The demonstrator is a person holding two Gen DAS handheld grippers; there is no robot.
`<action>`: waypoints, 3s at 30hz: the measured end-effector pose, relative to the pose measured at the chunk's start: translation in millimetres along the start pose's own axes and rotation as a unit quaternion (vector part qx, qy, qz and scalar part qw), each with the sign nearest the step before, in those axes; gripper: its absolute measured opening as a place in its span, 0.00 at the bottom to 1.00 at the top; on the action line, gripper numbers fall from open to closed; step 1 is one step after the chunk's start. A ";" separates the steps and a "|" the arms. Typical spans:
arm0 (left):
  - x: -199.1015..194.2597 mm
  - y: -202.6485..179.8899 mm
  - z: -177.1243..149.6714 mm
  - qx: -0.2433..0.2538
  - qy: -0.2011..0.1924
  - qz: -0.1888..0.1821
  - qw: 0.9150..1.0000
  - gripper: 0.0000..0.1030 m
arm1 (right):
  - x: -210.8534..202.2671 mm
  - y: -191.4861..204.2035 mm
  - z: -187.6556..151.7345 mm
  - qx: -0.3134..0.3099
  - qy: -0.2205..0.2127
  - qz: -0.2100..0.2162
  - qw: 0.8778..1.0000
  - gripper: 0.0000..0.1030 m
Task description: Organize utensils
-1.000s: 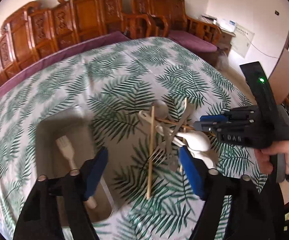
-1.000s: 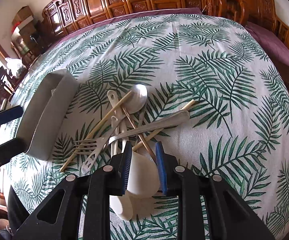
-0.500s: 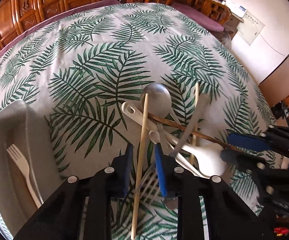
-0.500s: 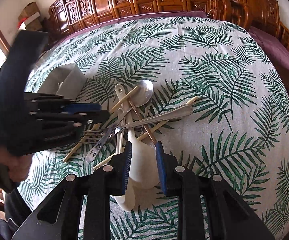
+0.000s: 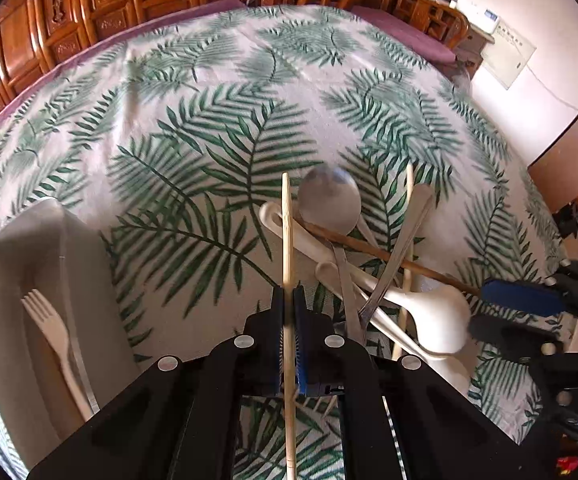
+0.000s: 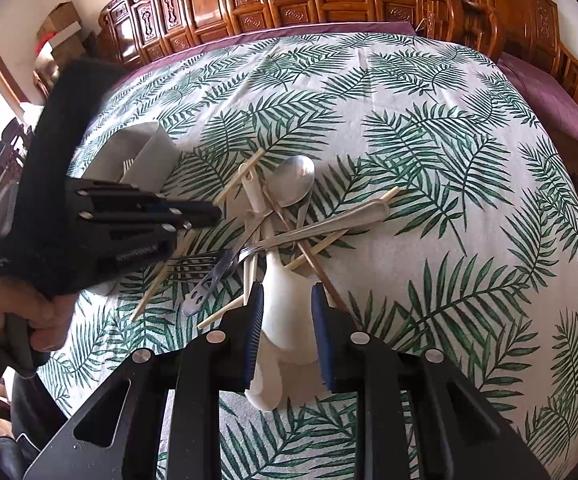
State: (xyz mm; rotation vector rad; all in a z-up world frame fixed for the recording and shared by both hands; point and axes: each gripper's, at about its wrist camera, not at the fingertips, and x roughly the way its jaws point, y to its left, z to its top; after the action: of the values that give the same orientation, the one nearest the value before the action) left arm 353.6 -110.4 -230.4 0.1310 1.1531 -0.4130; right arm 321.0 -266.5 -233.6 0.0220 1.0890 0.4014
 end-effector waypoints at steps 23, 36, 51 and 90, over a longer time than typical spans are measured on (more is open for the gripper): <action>-109.6 15.8 -54.3 -0.026 -0.095 -0.026 0.995 0.04 | 23.3 37.4 17.2 0.004 0.002 0.009 1.000 0.26; -125.1 30.0 -67.2 -0.036 -0.110 -0.034 0.993 0.04 | 67.4 39.4 49.6 -0.004 0.034 -0.058 0.998 0.26; -130.2 41.2 -76.8 -0.044 -0.113 -0.029 0.992 0.04 | 73.5 42.1 55.9 -0.022 0.033 -0.070 0.997 0.07; -158.2 79.1 -51.1 -0.064 -0.143 0.022 0.987 0.04 | -25.6 88.2 81.9 -0.057 -0.066 0.014 0.996 0.06</action>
State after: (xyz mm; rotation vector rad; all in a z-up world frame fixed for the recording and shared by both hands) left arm 286.3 17.4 -116.5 -0.0156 0.8887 -0.3057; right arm 354.5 -178.5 -154.3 -0.0370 0.9358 0.4798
